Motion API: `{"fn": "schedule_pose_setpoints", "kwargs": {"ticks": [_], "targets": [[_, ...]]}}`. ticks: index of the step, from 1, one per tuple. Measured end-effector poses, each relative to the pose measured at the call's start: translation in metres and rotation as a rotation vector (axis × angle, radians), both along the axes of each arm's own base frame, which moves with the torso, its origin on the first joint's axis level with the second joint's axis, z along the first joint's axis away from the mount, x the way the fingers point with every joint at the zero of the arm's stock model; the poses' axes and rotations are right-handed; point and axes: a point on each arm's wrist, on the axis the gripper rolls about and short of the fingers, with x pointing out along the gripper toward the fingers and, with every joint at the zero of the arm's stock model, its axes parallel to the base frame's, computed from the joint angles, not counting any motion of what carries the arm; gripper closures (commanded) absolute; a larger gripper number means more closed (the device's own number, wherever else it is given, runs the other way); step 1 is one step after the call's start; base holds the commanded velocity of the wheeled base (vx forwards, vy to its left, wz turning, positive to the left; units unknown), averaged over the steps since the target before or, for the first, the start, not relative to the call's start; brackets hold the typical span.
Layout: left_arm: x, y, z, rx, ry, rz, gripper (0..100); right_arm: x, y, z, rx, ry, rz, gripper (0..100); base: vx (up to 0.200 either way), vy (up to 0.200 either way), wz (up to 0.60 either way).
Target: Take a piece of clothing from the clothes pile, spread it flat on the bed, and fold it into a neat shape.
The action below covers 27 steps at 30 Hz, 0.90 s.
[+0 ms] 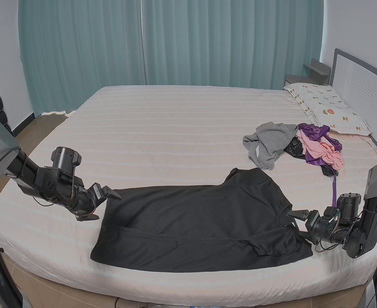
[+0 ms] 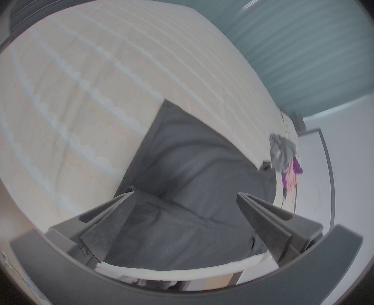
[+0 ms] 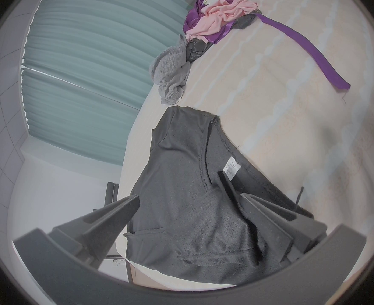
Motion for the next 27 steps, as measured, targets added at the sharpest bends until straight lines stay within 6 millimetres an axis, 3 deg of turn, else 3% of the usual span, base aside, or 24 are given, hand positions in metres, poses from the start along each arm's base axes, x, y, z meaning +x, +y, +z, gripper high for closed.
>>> {"fn": "schedule_pose_setpoints", "kwargs": {"ticks": [5,11,27], "targets": [[-0.011,0.004,-0.011,-0.006,-0.048,-0.120,0,-0.003,0.000,-0.004,0.000,-0.001,0.000,0,0.000,0.000,0.00],[-0.013,0.006,-0.020,-0.002,-0.115,-0.139,0,-0.005,0.000,-0.007,0.000,0.013,0.000,0,0.000,0.000,0.00],[-0.019,0.005,-0.041,0.057,-0.100,-0.223,0,-0.006,0.003,-0.010,-0.002,0.023,0.012,0,0.000,0.000,0.00]]}}
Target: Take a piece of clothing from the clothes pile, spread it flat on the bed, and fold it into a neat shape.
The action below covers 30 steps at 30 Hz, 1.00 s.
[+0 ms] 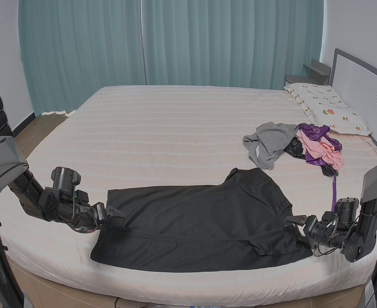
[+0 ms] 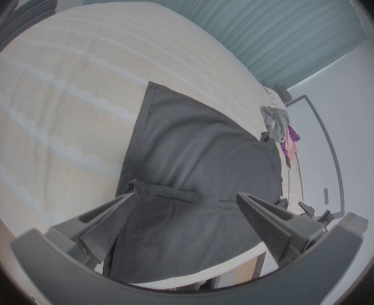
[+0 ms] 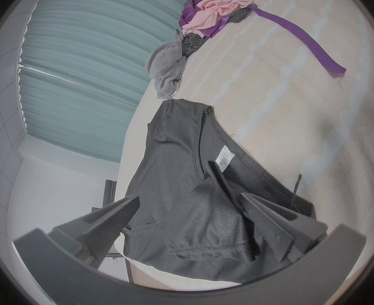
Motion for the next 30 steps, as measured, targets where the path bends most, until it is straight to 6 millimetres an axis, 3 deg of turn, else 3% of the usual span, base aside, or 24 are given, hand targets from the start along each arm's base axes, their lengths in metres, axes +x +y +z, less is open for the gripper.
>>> {"fn": "schedule_pose_setpoints", "kwargs": {"ticks": [12,13,22,30], "targets": [[0.000,-0.001,-0.006,0.001,-0.002,-0.003,0,-0.001,0.000,0.000,0.000,0.001,0.000,0,0.000,0.000,0.00],[0.000,-0.001,-0.007,0.001,0.000,-0.002,100,-0.001,0.000,0.000,-0.001,0.001,0.000,0,0.000,0.000,0.00],[-0.006,0.001,-0.010,0.030,0.009,0.036,100,-0.001,0.000,-0.001,-0.004,0.003,0.003,0,0.000,0.000,0.00],[-0.019,0.003,0.005,0.028,-0.005,0.065,100,-0.002,0.003,-0.001,-0.017,0.009,0.006,0,0.000,0.000,0.00]]}}
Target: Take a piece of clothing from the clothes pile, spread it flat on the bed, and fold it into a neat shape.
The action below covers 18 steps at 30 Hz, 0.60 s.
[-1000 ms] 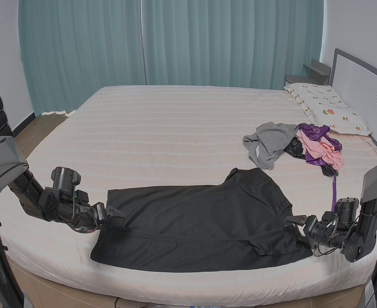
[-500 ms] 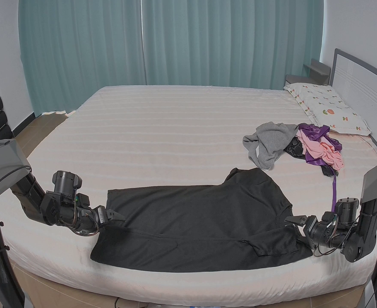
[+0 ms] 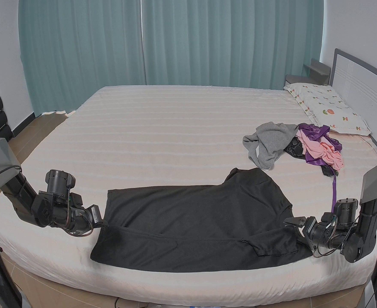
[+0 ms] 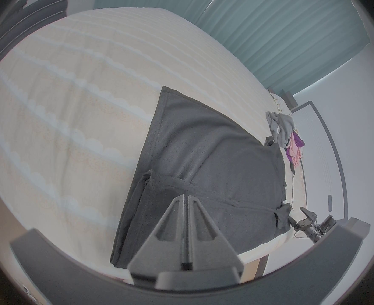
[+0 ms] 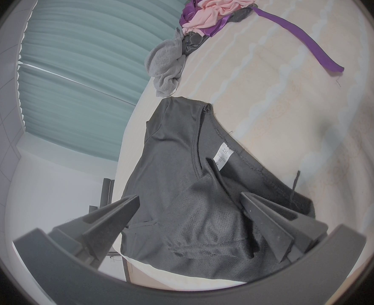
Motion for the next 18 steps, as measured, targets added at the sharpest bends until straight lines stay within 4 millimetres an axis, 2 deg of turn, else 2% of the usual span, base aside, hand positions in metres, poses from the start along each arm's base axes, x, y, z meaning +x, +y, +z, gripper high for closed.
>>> {"fn": "schedule_pose_setpoints", "kwargs": {"ticks": [10,18], "targets": [[-0.019,0.001,0.021,0.005,-0.008,0.069,100,-0.006,0.005,0.007,-0.031,-0.011,0.024,0,0.000,0.000,0.00],[-0.032,0.000,0.030,-0.063,0.034,0.150,100,0.007,0.011,0.008,-0.064,-0.010,0.071,0,0.000,0.000,0.00]]}}
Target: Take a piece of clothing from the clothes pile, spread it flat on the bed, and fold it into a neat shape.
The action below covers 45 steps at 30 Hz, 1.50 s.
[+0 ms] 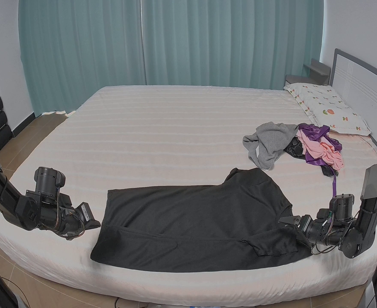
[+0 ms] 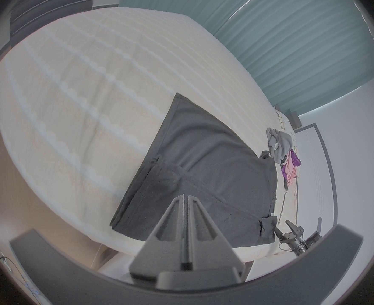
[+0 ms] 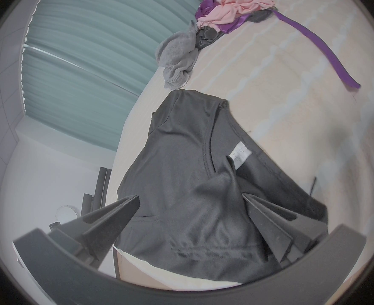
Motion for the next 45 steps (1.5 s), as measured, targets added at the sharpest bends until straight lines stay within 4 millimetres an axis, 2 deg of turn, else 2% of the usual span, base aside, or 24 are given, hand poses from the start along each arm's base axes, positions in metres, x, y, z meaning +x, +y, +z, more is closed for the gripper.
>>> {"fn": "schedule_pose_setpoints", "kwargs": {"ticks": [9,17,26,27,36,45], "targets": [[-0.020,-0.001,-0.006,-0.077,0.062,0.043,100,0.024,-0.005,-0.001,-0.090,0.051,0.053,0,0.000,0.000,0.00],[-0.033,-0.007,-0.013,-0.231,0.068,0.129,100,0.047,-0.013,0.006,-0.151,-0.014,0.079,0,0.000,0.000,0.00],[-0.039,-0.018,-0.017,-0.291,0.075,0.145,100,0.047,-0.012,0.000,-0.187,-0.004,0.121,0,0.000,0.000,0.00],[-0.039,-0.018,-0.018,-0.292,0.076,0.145,100,0.047,-0.013,-0.001,-0.189,-0.002,0.124,100,0.000,0.000,0.00],[-0.039,-0.019,-0.021,-0.286,0.088,0.146,100,0.044,-0.014,-0.011,-0.210,0.017,0.149,100,0.000,0.000,0.00],[-0.037,-0.019,-0.022,-0.281,0.078,0.148,100,0.052,-0.017,-0.003,-0.215,-0.011,0.127,100,0.000,0.000,0.00]]}}
